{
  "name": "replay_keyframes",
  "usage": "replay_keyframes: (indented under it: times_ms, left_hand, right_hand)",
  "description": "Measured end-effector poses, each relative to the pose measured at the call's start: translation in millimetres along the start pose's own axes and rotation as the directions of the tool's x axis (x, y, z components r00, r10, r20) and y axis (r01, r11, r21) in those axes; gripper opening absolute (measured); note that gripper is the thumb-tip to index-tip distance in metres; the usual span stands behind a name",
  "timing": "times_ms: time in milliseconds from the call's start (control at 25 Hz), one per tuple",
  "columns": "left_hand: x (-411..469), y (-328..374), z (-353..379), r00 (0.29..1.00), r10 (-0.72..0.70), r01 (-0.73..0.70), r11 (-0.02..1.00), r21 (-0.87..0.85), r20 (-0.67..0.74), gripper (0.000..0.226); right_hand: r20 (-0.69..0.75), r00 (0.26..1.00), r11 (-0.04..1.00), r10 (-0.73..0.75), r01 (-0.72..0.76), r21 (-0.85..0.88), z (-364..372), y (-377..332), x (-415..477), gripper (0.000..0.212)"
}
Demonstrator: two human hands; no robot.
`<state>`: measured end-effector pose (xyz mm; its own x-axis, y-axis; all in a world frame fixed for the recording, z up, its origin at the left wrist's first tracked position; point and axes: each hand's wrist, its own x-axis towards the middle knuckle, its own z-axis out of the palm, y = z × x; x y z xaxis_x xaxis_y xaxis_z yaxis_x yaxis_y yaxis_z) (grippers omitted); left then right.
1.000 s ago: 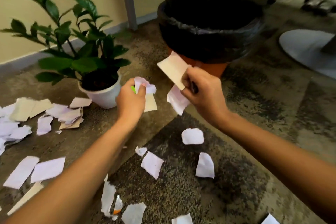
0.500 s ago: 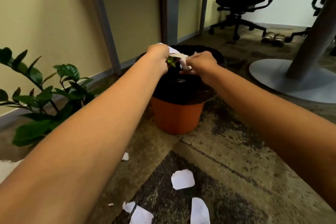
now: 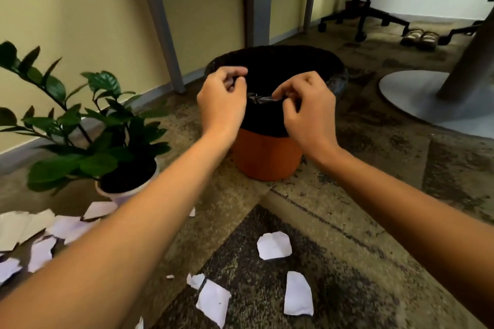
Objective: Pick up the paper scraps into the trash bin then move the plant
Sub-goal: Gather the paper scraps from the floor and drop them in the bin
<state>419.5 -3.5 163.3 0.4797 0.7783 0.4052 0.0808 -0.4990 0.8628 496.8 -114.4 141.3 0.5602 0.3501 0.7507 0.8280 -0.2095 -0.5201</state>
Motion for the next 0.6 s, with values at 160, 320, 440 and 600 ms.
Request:
replay_keyframes:
  times_ms: [160,320,440,600]
  left_hand:
    - [-81,-62,-25,0.999,-0.002,0.002,1.0,-0.01,0.038,0.019]
    - [-160,-135,-48,0.952,-0.269,0.216,0.929,0.301,0.147,0.02]
    - [-199,-176,-62,0.832,-0.504,0.299,0.76,0.578,0.232,0.055]
    - [-228,-192,-69,0.738,-0.532,0.165,0.739,0.653,0.416,0.086]
  right_hand:
    - [0.22,0.963,0.987,-0.158,0.157,0.019,4,10,-71,0.014]
    - [0.639,0.768,0.993,-0.044,0.107,-0.059,15,39,-146,0.019]
    - [0.87,0.46,0.978,0.176,0.021,-0.209,21,60,-183,0.043]
    - [0.993,-0.02,0.992,0.115,0.061,-0.113,15,71,-199,0.079]
